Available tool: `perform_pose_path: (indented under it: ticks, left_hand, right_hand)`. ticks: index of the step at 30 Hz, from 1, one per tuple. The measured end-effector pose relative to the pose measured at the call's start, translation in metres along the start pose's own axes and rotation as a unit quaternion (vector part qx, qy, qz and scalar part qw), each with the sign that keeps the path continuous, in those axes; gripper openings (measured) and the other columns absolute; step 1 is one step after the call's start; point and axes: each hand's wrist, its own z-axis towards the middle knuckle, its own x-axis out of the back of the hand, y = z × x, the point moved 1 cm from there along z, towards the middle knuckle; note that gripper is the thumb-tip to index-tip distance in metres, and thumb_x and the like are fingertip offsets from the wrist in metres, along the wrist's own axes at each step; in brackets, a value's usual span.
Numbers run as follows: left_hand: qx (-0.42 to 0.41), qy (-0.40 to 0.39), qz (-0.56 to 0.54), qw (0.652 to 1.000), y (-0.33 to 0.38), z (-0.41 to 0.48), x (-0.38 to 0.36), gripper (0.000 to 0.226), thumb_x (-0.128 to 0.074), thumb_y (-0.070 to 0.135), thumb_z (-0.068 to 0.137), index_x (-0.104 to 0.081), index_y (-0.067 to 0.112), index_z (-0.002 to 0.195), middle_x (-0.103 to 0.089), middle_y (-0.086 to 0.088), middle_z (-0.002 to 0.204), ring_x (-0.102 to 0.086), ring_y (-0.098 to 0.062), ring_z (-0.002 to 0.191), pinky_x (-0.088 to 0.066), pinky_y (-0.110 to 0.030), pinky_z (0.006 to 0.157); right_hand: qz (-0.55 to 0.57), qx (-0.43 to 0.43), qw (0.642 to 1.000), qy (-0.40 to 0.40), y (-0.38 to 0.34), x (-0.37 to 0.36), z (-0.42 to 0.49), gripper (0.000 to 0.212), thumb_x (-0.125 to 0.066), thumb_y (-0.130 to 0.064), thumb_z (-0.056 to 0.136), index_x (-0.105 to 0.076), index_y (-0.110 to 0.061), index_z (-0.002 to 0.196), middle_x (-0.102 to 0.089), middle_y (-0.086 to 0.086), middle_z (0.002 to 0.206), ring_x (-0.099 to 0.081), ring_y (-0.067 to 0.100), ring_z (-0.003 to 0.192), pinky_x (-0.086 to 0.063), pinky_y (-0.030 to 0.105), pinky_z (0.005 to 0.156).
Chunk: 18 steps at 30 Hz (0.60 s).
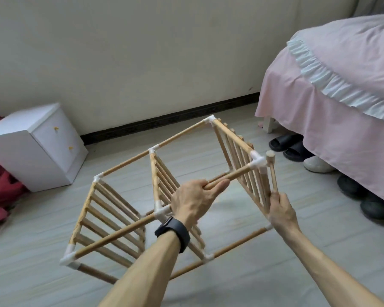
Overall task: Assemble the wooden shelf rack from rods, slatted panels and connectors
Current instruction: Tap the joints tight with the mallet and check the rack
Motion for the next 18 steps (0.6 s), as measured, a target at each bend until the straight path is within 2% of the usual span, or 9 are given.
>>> perform_pose_path:
  ticks: [2, 4, 6, 8, 11, 13, 15, 18]
  left_hand:
    - [0.002, 0.033, -0.072, 0.997, 0.001, -0.001, 0.033, 0.088, -0.028, 0.106, 0.061, -0.053, 0.023, 0.053, -0.047, 0.013, 0.046, -0.046, -0.007, 0.045, -0.034, -0.021, 0.048]
    - [-0.008, 0.066, -0.141, 0.988, -0.005, -0.007, 0.062, 0.082, -0.033, 0.103, 0.063, -0.047, 0.023, 0.048, -0.041, 0.014, 0.041, -0.037, -0.003, 0.04, -0.03, -0.02, 0.044]
    - [-0.015, 0.088, -0.21, 0.974, -0.017, -0.015, 0.084, 0.076, -0.042, 0.097, 0.067, -0.049, 0.024, 0.049, -0.042, 0.014, 0.042, -0.035, -0.002, 0.039, -0.029, -0.017, 0.042]
    - [-0.023, 0.105, -0.257, 0.96, -0.032, -0.026, 0.098, 0.069, -0.046, 0.09, 0.072, -0.051, 0.024, 0.054, -0.044, 0.013, 0.046, -0.037, -0.005, 0.043, -0.033, -0.022, 0.045]
    - [-0.063, 0.145, -0.239, 0.958, -0.045, -0.043, 0.11, 0.061, -0.04, 0.083, 0.083, -0.053, 0.024, 0.071, -0.048, 0.009, 0.057, -0.041, -0.007, 0.048, -0.04, -0.029, 0.048]
    - [-0.081, 0.171, -0.233, 0.954, -0.046, -0.049, 0.12, 0.046, -0.047, 0.072, 0.09, -0.053, 0.027, 0.08, -0.051, 0.007, 0.06, -0.044, -0.004, 0.048, -0.044, -0.023, 0.047]
    - [-0.052, 0.205, -0.268, 0.94, -0.051, -0.05, 0.132, 0.037, -0.057, 0.054, 0.096, -0.054, 0.026, 0.071, -0.052, 0.009, 0.054, -0.044, -0.001, 0.044, -0.04, -0.016, 0.042]
    - [0.056, 0.247, -0.321, 0.912, -0.078, -0.056, 0.136, 0.052, -0.062, 0.035, 0.098, -0.048, 0.022, 0.05, -0.045, 0.011, 0.04, -0.04, 0.0, 0.036, -0.03, -0.013, 0.037]
  right_hand:
    - [0.001, 0.068, 0.997, 0.04, -0.037, 0.007, -0.002, 0.039, -0.026, -0.045, 0.109, -0.05, -0.015, 0.103, -0.058, 0.0, 0.086, -0.055, 0.019, 0.079, -0.036, 0.039, 0.064]
    - [0.009, 0.131, 0.989, 0.065, -0.08, 0.013, -0.005, 0.037, -0.026, -0.042, 0.11, -0.047, -0.013, 0.101, -0.056, 0.003, 0.083, -0.053, 0.016, 0.074, -0.034, 0.039, 0.061]
    - [0.017, 0.189, 0.979, 0.075, -0.124, 0.015, -0.012, 0.032, -0.028, -0.038, 0.11, -0.043, -0.014, 0.096, -0.055, 0.005, 0.078, -0.052, 0.017, 0.069, -0.032, 0.037, 0.058]
    - [0.028, 0.246, 0.966, 0.074, -0.159, 0.011, -0.024, 0.029, -0.029, -0.033, 0.11, -0.041, -0.018, 0.089, -0.05, 0.005, 0.07, -0.048, 0.016, 0.062, -0.032, 0.032, 0.054]
    - [0.025, 0.332, 0.941, 0.067, -0.193, -0.004, -0.046, 0.029, -0.028, -0.029, 0.108, -0.044, -0.011, 0.092, -0.044, 0.003, 0.065, -0.044, 0.021, 0.056, -0.037, 0.033, 0.054]
    - [0.025, 0.377, 0.924, 0.066, -0.206, -0.019, -0.061, 0.023, -0.032, -0.025, 0.108, -0.043, -0.013, 0.092, -0.043, 0.002, 0.061, -0.042, 0.02, 0.051, -0.038, 0.034, 0.051]
    - [0.016, 0.412, 0.909, 0.063, -0.219, -0.034, -0.076, 0.02, -0.035, -0.021, 0.109, -0.042, -0.016, 0.091, -0.042, 0.0, 0.059, -0.041, 0.02, 0.048, -0.039, 0.037, 0.051]
    - [-0.004, 0.456, 0.888, 0.052, -0.235, -0.057, -0.097, 0.021, -0.033, -0.025, 0.107, -0.043, -0.015, 0.091, -0.04, -0.003, 0.058, -0.039, 0.018, 0.048, -0.04, 0.041, 0.055]
